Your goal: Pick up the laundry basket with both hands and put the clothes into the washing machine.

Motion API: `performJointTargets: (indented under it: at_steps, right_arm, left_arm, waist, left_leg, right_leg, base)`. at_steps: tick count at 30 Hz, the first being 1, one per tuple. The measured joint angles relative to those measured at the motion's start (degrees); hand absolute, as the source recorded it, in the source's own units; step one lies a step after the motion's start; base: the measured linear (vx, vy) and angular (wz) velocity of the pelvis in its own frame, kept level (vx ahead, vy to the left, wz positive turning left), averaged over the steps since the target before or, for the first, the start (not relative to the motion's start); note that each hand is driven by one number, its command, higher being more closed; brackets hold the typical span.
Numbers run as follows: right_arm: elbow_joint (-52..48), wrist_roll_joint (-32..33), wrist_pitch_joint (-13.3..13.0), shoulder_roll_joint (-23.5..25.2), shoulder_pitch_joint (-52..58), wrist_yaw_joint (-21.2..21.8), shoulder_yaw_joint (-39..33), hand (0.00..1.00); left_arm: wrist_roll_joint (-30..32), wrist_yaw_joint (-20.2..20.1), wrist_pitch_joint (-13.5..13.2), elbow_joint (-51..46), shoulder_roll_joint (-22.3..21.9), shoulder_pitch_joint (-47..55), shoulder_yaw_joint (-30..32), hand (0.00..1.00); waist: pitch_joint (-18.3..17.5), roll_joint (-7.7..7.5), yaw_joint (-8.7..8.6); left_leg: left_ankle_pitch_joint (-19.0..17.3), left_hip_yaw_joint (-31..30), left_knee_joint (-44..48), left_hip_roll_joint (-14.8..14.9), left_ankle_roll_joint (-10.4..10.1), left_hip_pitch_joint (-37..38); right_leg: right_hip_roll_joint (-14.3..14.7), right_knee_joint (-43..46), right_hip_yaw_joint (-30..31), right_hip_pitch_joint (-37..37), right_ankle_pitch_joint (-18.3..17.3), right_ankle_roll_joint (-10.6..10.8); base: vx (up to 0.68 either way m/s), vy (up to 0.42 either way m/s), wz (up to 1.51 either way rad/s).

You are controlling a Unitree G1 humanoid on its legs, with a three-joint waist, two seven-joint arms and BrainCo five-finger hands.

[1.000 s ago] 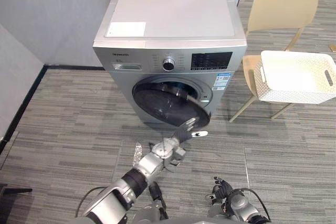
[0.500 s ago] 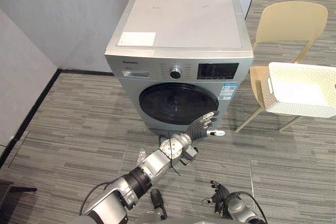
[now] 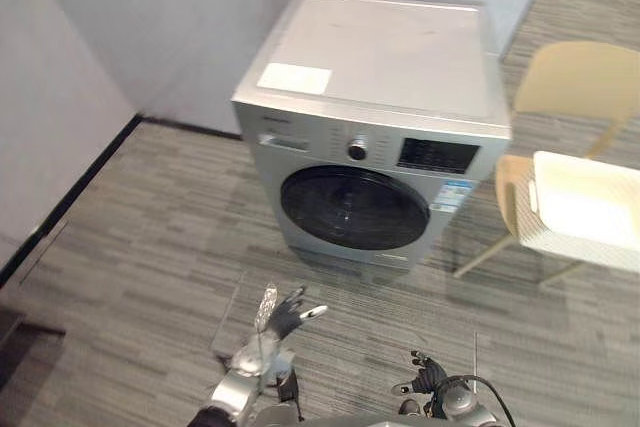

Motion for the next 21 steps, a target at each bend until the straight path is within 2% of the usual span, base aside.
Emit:
performJointTargets:
  at_steps: [2,3,4,5,6,7,9,10,11,12,13,14,15,16,18,19,21]
  right_arm:
    - [1.39,0.0,-0.01,0.3,-0.22,-0.07,-1.18,0.0]
    - [1.47,0.05,-0.03,0.28,-0.2,-0.08,-1.77,0.0]
    - [1.46,0.21,-0.12,0.25,-0.25,-0.14,-2.7,0.0]
    - [1.45,0.48,-0.2,0.07,-0.38,-0.2,-3.77,0.0]
    - [1.28,0.58,-0.36,-0.3,-0.48,-0.23,-3.94,0.0]
    - [1.23,0.58,-0.44,-0.4,-0.6,-0.23,-4.09,0.0]
    - [1.22,0.61,-0.49,-0.37,-0.9,-0.22,-5.64,0.0]
    - [1.27,0.67,-0.46,-0.35,-1.01,-0.22,-6.82,0.0]
    - [1.37,1.15,-0.44,-0.17,-1.37,-0.23,-7.65,0.0]
    - [1.35,1.4,-0.44,-0.04,-1.59,-0.24,-7.95,0.0]
    - [1.33,2.5,-0.41,0.04,-1.7,-0.24,-8.33,0.0]
    - [1.31,2.93,-0.43,0.43,-1.56,-0.2,-8.36,0.0]
    - [1.34,3.0,-0.43,0.7,-1.22,-0.16,-8.33,0.0]
    - [1.21,3.27,-0.45,1.59,-0.9,-0.12,-7.95,0.0]
    - [0.04,3.26,-0.66,1.7,0.32,-0.01,-7.07,0.0]
    - [-1.25,3.51,-1.18,1.68,1.44,0.14,-7.07,0.0]
    - [-1.64,4.08,-2.18,1.58,1.47,0.15,-7.06,0.0]
  left_arm:
    - [0.0,1.33,-0.22,1.66,0.04,0.94,5.05,0.0]
    - [-0.31,2.21,-0.28,2.71,0.07,1.19,7.68,0.0]
    - [-0.66,2.94,-0.34,3.18,0.01,1.54,9.0,0.0]
    - [-0.65,3.39,-0.75,3.24,-0.01,2.86,10.11,0.0]
    - [-0.63,3.95,-1.4,4.51,-0.39,4.42,10.74,0.0]
    - [-0.58,4.03,-1.66,5.57,-0.78,5.23,11.28,0.0]
    - [-0.53,4.16,-2.16,9.4,-1.73,5.72,12.22,0.0]
    - [-0.27,4.35,-2.13,11.48,-1.93,5.34,13.17,0.0]
    - [0.11,4.32,-2.04,12.25,-1.89,5.75,13.24,0.0]
    - [0.12,4.32,-2.05,12.28,-1.92,6.54,13.22,0.0]
    - [0.1,4.22,-2.02,12.57,-2.14,7.45,13.07,0.0]
    - [0.09,4.21,-1.98,12.84,-2.12,7.67,12.7,0.0]
    - [0.09,4.21,-1.95,13.28,-2.18,7.63,12.63,0.0]
    - [0.1,4.18,-1.94,13.33,-1.74,7.79,12.65,0.0]
    - [0.12,3.94,-1.99,13.26,-1.77,7.33,12.62,0.0]
    - [0.14,3.87,-2.09,13.19,-1.87,6.2,12.59,0.0]
    - [0.75,3.87,-2.18,13.19,-2.0,4.75,12.66,0.0]
  waist:
    - [0.6,-1.36,0.68]
    - [1.0,-1.89,1.32]
    - [1.14,-2.09,2.16]
    - [1.22,-2.02,2.75]
    - [1.41,-1.93,4.15]
    - [1.43,-1.79,4.77]
    - [1.39,-1.79,4.87]
    - [1.36,-1.54,4.84]
    - [1.45,-1.51,5.06]
    - [1.5,-1.67,5.04]
    - [1.72,-1.6,5.02]
    - [2.19,-0.85,4.74]
    - [2.44,-0.54,4.48]
    - [2.6,-0.4,3.45]
    - [2.71,-1.04,3.12]
    - [2.93,-1.56,2.73]
    - [3.18,-1.92,1.39]
  left_leg:
    - [-0.27,-3.81,3.75,-1.55,0.55,-3.39]
    - [-2.57,-3.8,9.59,-2.31,1.92,-7.06]
    - [-5.2,-0.12,14.85,-2.21,3.88,-9.8]
    - [-9.52,5.58,21.51,-0.67,6.27,-12.11]
    - [-12.31,5.88,25.83,-0.68,6.56,-12.72]
    - [-13.43,5.6,27.17,-1.09,6.68,-12.67]
    - [-16.18,3.82,29.58,-3.36,7.32,-12.8]
    - [-18.19,2.63,31.09,-4.44,7.96,-13.12]
    - [-19.36,2.43,31.8,-5.69,8.66,-12.59]
    - [-19.63,2.37,31.46,-6.47,9.09,-11.8]
    - [-19.61,1.1,29.99,-8.11,9.37,-9.38]
    - [-19.52,-1.09,28.5,-9.26,9.37,-6.86]
    - [-19.39,-2.14,27.55,-9.54,9.43,-5.47]
    - [-18.3,-6.15,23.93,-10.79,10.03,-0.81]
    - [-18.13,-8.9,22.34,-12.06,9.73,1.21]
    - [-18.14,-11.69,21.78,-13.31,9.71,2.15]
    - [-18.52,-16.56,21.52,-14.69,9.83,3.15]
  right_leg:
    - [-0.86,1.33,-4.99,1.51,-0.81,0.7]
    - [-1.72,2.11,-8.08,2.27,-1.0,0.52]
    - [-2.02,2.46,-9.87,3.02,-1.2,0.79]
    - [-2.06,3.14,-11.49,4.44,-1.72,1.54]
    - [-2.82,4.2,-12.06,5.84,-2.01,1.88]
    - [-3.27,4.66,-12.38,6.52,-2.05,1.79]
    - [-5.28,6.92,-14.17,8.34,-2.11,1.67]
    - [-6.97,10.32,-15.32,8.57,-2.09,1.64]
    - [-10.07,16.72,-15.34,7.79,-2.05,1.58]
    - [-12.36,21.54,-14.97,6.97,-1.68,0.94]
    - [-16.83,32.47,-11.69,3.5,-0.19,-8.06]
    - [-17.48,43.7,-4.02,-1.31,-1.08,-15.25]
    - [-15.86,48.0,0.29,-3.7,-2.97,-14.62]
    - [-8.34,53.88,10.49,-8.95,-8.76,-9.25]
    - [-3.75,53.71,14.29,-11.56,-12.08,-7.65]
    - [0.14,50.91,17.63,-14.28,-14.63,-6.58]
    - [6.65,41.76,25.53,-18.37,-16.28,-5.06]
  base:
    - [0.05,0.046,1.31]
    - [0.03,0.095,1.17]
    - [0.04,0.16,1.21]
    - [0.08,0.176,0.76]
    - [0.07,0.14,0.49]
    - [0.12,0.168,0.37]
    - [0.12,0.187,0.59]
    - [0.1,0.181,0.67]
    - [0.15,0.262,0.61]
    - [0.18,0.275,0.51]
    - [0.23,0.327,0.6]
    - [0.2,0.244,0.66]
    - [0.23,0.244,1.09]
    - [0.21,0.161,1.06]
    - [0.18,0.086,1.1]
    - [0.17,0.021,1.21]
    - [0.23,-0.013,1.4]
